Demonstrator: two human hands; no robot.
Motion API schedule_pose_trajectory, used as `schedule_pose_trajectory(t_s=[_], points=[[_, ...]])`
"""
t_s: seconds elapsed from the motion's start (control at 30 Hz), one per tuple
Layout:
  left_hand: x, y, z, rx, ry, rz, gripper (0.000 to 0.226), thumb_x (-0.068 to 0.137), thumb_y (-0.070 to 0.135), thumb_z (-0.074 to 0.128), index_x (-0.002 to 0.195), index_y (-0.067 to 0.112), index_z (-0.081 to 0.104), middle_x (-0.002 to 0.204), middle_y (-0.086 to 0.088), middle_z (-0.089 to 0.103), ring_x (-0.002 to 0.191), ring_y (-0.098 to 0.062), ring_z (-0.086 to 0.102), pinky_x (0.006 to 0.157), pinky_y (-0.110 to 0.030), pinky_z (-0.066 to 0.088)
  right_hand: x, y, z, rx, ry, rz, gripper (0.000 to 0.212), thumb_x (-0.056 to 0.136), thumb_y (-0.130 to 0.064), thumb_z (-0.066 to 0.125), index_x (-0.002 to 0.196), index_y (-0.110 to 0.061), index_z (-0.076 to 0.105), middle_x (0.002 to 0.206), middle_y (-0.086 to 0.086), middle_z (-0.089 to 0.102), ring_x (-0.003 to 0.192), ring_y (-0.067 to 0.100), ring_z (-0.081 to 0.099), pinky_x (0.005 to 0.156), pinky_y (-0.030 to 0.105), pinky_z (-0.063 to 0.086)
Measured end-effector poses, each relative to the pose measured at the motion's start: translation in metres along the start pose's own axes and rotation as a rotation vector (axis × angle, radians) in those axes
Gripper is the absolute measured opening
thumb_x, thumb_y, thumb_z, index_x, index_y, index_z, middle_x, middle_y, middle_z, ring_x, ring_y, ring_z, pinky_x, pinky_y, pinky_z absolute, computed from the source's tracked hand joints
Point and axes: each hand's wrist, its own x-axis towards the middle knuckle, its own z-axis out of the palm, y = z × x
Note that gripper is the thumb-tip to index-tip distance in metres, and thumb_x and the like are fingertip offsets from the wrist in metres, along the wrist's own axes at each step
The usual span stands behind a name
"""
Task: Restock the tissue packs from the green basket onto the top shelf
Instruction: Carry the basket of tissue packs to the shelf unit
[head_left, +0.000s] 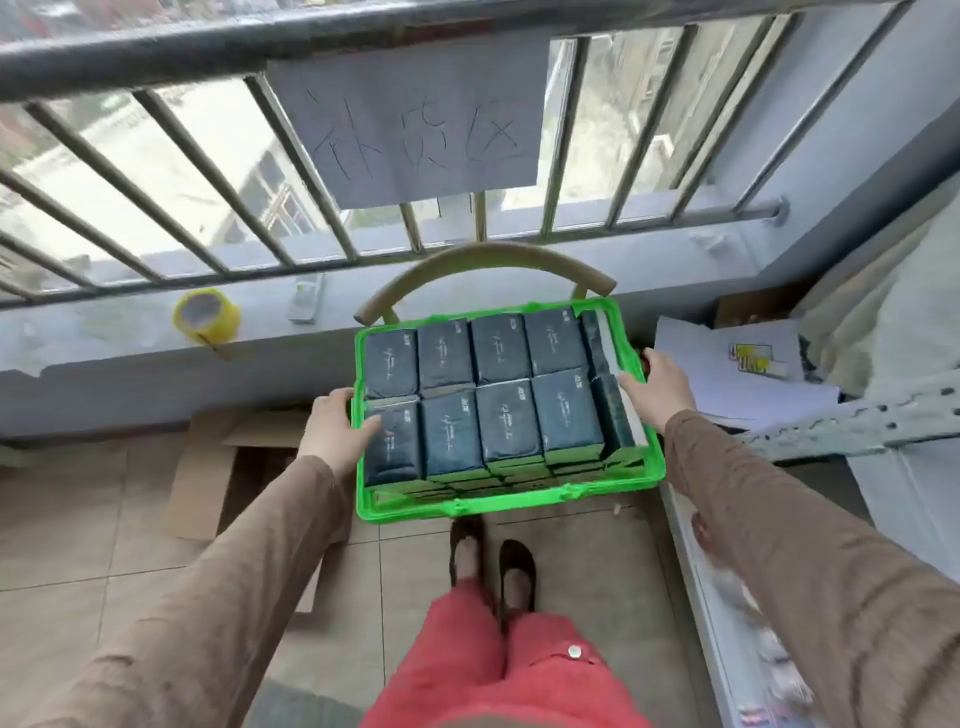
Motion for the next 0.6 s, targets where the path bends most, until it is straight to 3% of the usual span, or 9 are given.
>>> schedule_pose_trajectory(t_s=[0.13,0.27,0.37,0.47,0.6], points=[[0.021,-0.007,0.010,-0.132,-0.036,-0.191,0.060,0.087,0.030,0.070,0.137,0.003,0.049,0.128,-0.017,0.057,0.118,-0.034,0.055,0.100,-0.043,0.046,0.017,-0.001,0.012,0.136,-0.049,0.198,0.069,0.098,-0.037,0.057,0.151,-0.001,0.031,0.154,0.020,0.037,0.141,0.036,0.037,0.114,0.041,0.030],[0.035,-0.015,0.030,-0.356,-0.125,-0.359,0.044,0.093,0.039,0.061,0.122,0.007,0.061,0.115,-0.004,0.063,0.110,-0.027,0.060,0.094,-0.036,0.046,0.023,0.000,0.028,0.293,-0.027,0.336,0.048,0.101,-0.027,0.054,0.137,0.005,0.048,0.137,0.027,0.053,0.125,0.040,0.050,0.102,0.041,0.039],[0.046,-0.032,0.048,-0.511,-0.103,-0.441,0.056,0.072,0.060,0.062,0.101,0.012,0.068,0.106,-0.007,0.071,0.099,-0.027,0.066,0.097,-0.045,0.050,0.023,0.010,0.038,0.419,0.045,0.388,0.043,0.098,-0.027,0.058,0.128,0.003,0.056,0.128,0.026,0.059,0.117,0.038,0.055,0.098,0.041,0.042],[0.057,-0.047,0.056,-0.540,-0.067,-0.435,0.066,0.060,0.070,0.062,0.096,0.015,0.067,0.098,-0.004,0.072,0.094,-0.026,0.068,0.094,-0.048,0.052,0.012,0.021,0.041,0.505,0.078,0.443,0.042,0.096,-0.031,0.058,0.126,-0.002,0.058,0.121,0.015,0.060,0.112,0.031,0.056,0.093,0.036,0.041],[0.048,-0.028,0.049,-0.545,-0.101,-0.368,0.060,0.063,0.062,0.063,0.093,0.010,0.067,0.099,-0.010,0.072,0.094,-0.030,0.067,0.093,-0.050,0.052,-0.024,0.051,0.051,0.588,0.176,0.533,0.027,0.097,-0.029,0.056,0.080,-0.009,0.057,0.079,0.009,0.053,0.084,0.025,0.049,0.076,0.031,0.035]])
